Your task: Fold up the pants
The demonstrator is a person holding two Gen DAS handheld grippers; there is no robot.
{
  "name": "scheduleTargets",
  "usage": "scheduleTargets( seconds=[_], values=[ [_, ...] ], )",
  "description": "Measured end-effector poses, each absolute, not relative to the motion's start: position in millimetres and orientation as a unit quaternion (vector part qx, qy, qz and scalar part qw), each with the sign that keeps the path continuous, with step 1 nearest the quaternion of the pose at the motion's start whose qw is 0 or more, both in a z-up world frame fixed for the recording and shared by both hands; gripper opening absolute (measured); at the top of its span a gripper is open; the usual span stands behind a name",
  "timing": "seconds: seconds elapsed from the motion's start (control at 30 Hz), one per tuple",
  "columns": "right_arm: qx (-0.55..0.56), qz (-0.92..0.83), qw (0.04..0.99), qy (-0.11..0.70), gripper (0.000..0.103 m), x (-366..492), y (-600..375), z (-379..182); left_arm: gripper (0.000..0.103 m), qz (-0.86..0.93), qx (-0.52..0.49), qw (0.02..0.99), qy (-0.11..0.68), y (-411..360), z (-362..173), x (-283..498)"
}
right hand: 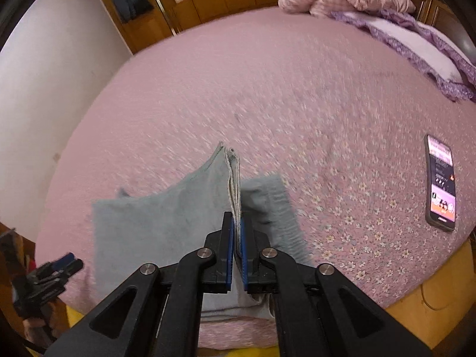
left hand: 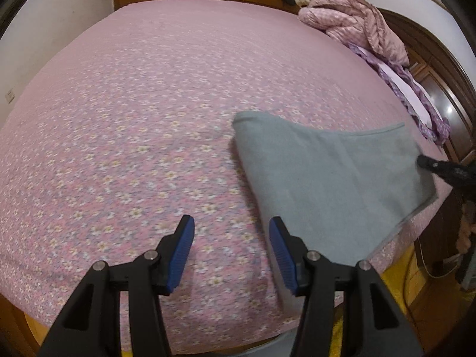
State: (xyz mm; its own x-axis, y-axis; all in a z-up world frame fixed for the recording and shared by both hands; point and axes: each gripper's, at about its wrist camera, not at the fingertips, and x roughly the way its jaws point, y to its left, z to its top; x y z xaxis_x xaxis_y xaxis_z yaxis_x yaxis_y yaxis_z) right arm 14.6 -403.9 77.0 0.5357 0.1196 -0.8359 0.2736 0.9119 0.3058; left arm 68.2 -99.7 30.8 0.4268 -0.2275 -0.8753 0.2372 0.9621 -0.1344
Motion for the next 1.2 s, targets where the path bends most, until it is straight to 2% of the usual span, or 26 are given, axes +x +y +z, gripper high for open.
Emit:
scheduleTargets(
  seconds=[0.33,0.67,1.2],
  values=[
    [0.189,-0.060,0.831,0.519,0.006,26,-414,29,0.055,-0.166,0.034,0.845,0.507,-141,35,80],
    [0.120,-0.069,0.854,0.501,0.018,13,-400,52,0.055,-0.184,0.050,0.844,0.501,-173,33,91],
    [0.114,-0.045,0.879,0.461,0.021,21,-402,67,0.055,-0.162,0.075,0.848,0.498,-210,15,125]
  ],
)
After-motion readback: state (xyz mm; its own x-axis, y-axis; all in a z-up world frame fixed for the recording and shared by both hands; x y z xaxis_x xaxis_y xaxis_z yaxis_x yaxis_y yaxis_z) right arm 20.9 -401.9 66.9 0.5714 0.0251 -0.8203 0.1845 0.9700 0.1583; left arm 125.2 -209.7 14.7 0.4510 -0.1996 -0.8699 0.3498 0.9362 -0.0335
